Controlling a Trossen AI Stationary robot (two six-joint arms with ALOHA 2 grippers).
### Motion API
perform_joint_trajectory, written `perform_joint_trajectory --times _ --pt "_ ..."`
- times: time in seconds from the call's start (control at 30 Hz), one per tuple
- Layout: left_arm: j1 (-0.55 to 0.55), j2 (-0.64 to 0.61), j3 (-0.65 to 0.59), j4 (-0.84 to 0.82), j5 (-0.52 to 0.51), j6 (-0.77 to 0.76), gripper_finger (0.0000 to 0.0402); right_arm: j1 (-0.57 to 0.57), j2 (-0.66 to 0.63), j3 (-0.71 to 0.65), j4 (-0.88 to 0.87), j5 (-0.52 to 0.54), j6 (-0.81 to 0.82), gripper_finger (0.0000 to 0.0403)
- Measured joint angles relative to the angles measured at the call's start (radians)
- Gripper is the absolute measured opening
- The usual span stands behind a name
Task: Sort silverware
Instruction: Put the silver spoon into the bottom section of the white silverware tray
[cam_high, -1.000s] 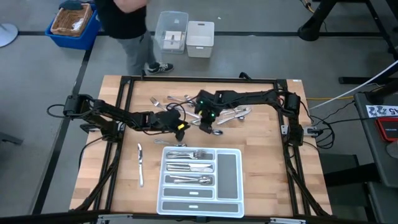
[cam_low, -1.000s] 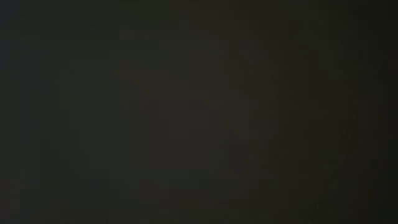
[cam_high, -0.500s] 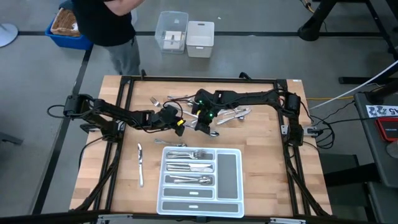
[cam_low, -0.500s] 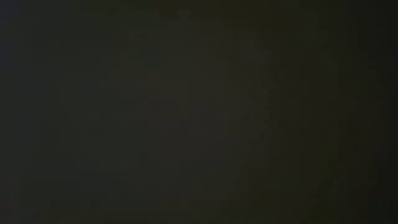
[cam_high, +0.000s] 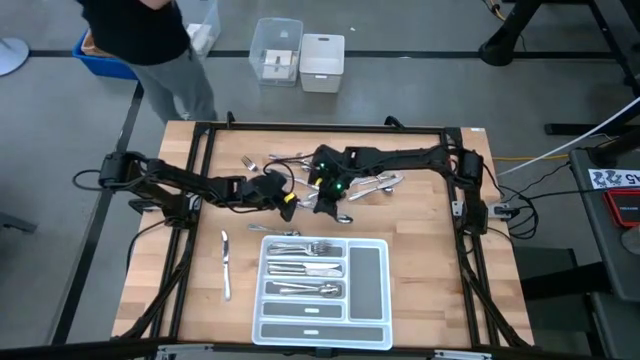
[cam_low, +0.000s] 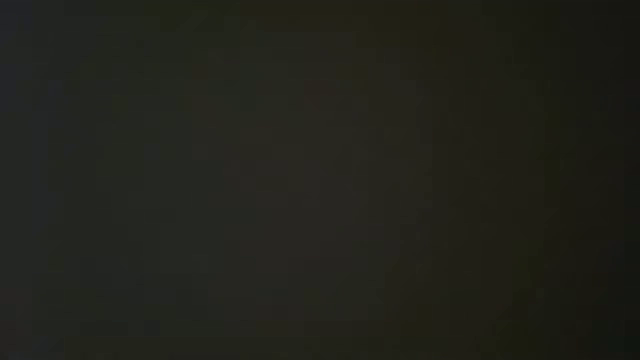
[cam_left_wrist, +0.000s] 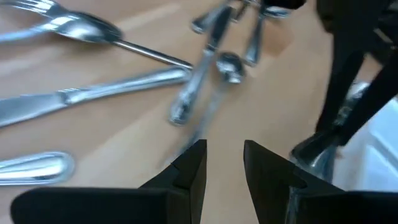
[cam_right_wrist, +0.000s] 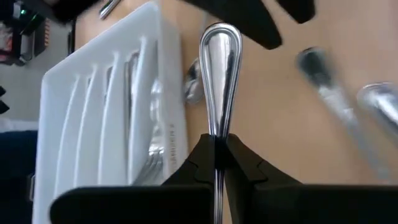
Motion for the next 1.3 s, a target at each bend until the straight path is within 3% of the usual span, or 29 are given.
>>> perform_joint_trajectory --times 0.2,0.43,0.73,0.97,1.3 --pt "0.000 -0.049 0.000 -0.038 0.107 0.002 0.0095 0.100 0.000 0.000 0.002 -0.012 0.032 0.0013" --pt "0.000 -0.129 0.000 -0.253 0.119 0.028 0.0095 0.222 0.000 0.000 0.059 0.002 0.177 0.0014" --pt "-0.002 -0.154 0.000 -0.373 0.119 0.028 0.0095 0.413 0.000 0.000 0.190 0.182 0.342 0.0015" --pt "-0.002 -0.154 0.000 -0.374 0.119 0.032 0.0095 0.543 0.021 0.000 0.218 0.363 0.352 0.0016" --pt "-0.002 -0.153 0.000 -0.360 0.121 0.025 0.0095 0.563 0.089 0.000 0.348 0.468 0.347 0.0020"
